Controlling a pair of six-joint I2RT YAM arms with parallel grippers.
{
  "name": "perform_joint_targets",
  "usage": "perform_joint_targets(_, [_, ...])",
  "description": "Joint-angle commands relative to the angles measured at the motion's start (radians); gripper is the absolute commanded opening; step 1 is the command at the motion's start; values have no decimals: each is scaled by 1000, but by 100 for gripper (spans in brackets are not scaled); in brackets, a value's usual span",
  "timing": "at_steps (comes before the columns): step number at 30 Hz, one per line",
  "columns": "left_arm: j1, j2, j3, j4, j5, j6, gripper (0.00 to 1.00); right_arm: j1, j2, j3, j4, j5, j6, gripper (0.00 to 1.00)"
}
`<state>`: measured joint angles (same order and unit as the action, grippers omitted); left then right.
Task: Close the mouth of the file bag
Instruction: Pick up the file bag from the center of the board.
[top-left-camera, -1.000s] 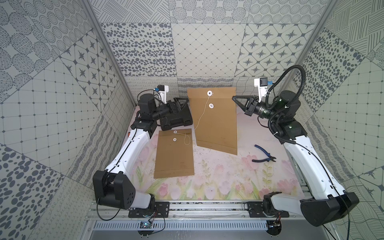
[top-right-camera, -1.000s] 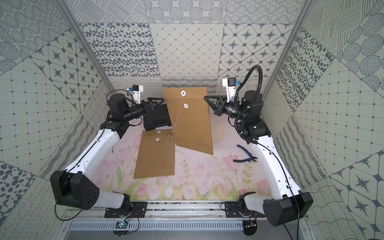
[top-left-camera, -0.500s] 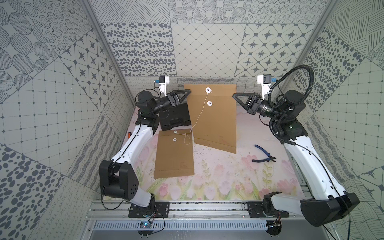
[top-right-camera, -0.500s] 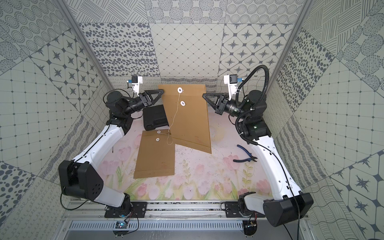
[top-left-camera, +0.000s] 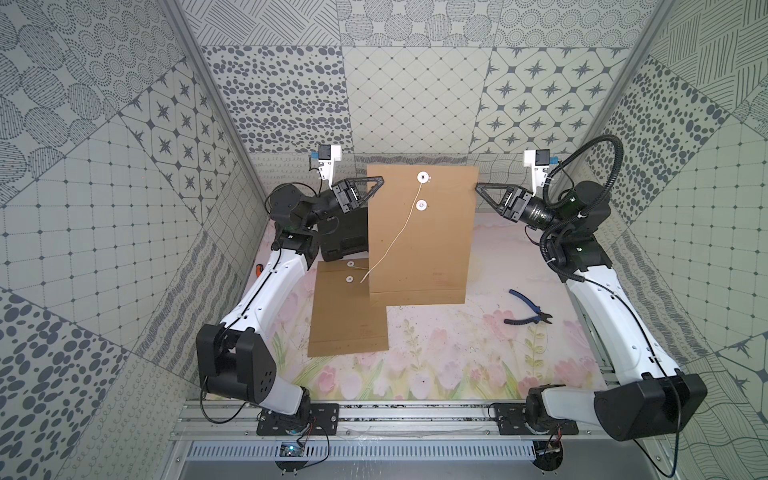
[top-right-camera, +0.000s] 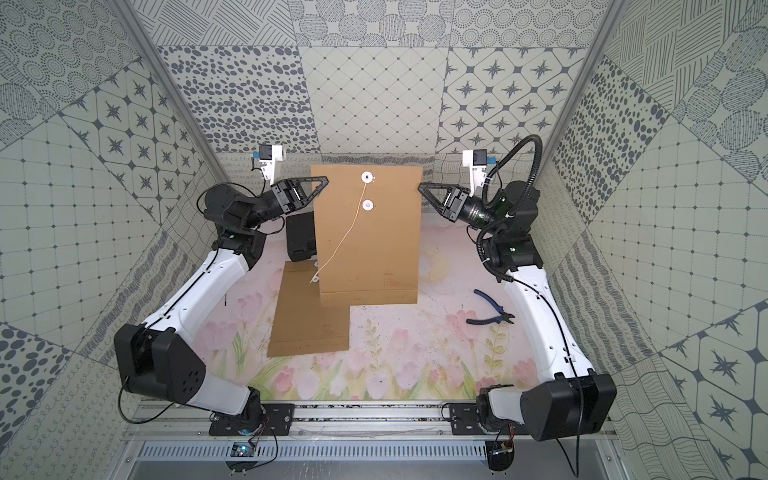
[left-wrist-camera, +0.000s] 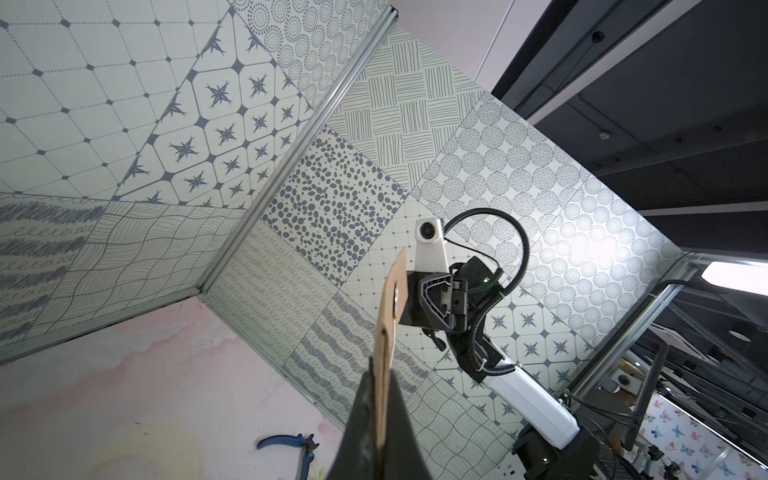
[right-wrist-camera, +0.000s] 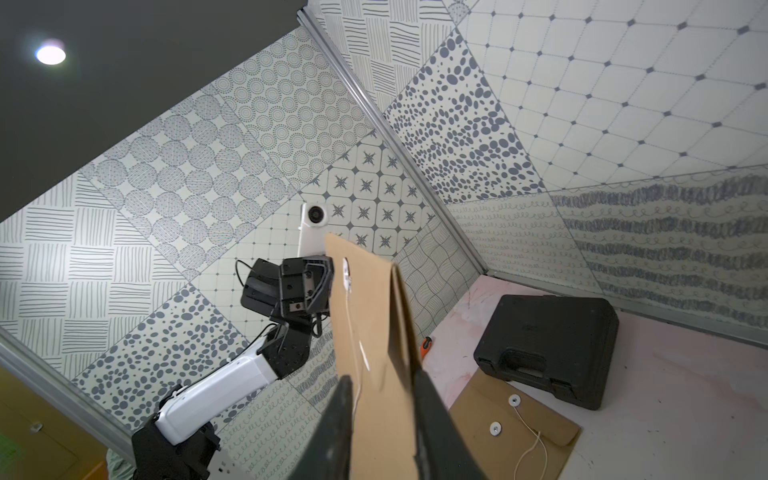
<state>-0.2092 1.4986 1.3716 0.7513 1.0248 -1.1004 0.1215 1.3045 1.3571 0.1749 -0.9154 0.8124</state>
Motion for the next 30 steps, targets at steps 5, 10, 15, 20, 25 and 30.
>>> perform_joint_targets(5, [9, -12, 84, 52, 4, -58, 0, -20, -91, -126, -116, 53, -167, 76])
perform_joint_targets(10, [10, 18, 118, 105, 27, -149, 0, 11, -57, -142, -180, 104, -281, 82])
perform_joint_targets(15, [1, 45, 152, 118, 56, -210, 0, 42, 15, -126, -73, 137, -339, 86])
perform_joint_targets(20, [-26, 49, 173, 93, 98, -201, 0, 77, 84, -111, 69, 89, -417, 89])
perform_joint_targets(25, [-41, 51, 174, 86, 121, -188, 0, 93, 160, -45, 140, -65, -385, 85])
perform_joint_targets(30, [-35, 54, 188, 28, 126, -129, 0, 98, 151, -79, 289, -159, -266, 73])
